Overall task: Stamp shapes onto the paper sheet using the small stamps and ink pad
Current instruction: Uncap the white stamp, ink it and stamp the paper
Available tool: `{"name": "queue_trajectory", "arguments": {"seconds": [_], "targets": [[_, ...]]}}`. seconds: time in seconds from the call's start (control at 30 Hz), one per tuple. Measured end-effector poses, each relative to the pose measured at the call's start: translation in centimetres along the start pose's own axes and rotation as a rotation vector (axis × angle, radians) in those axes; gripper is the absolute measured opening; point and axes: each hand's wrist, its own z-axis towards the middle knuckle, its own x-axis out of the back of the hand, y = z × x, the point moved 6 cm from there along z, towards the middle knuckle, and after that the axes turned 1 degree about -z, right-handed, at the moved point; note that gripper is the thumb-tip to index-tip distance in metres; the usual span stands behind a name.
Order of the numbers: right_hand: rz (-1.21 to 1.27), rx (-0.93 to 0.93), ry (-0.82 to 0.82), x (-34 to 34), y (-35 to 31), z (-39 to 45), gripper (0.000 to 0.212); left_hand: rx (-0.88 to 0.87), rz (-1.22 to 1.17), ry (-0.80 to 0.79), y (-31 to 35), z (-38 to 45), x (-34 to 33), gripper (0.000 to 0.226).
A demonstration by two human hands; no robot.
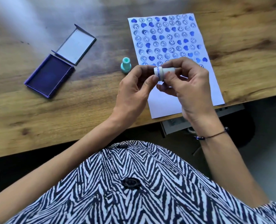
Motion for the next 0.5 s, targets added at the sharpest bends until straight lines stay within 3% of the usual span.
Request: {"name": "queue_trajectory", "arguments": {"seconds": [0.4,0.5], "targets": [[-0.122,0.078,-0.066,-0.8,-0.4,-0.3,0.003,0.039,0.017,0.008,0.2,-0.3,1.1,0.01],[-0.122,0.063,-0.058,-0.7,0.6,-1.7,0.002,0.068,0.082,-0.044,-0.3,-1.2,1.3,0.018]]}}
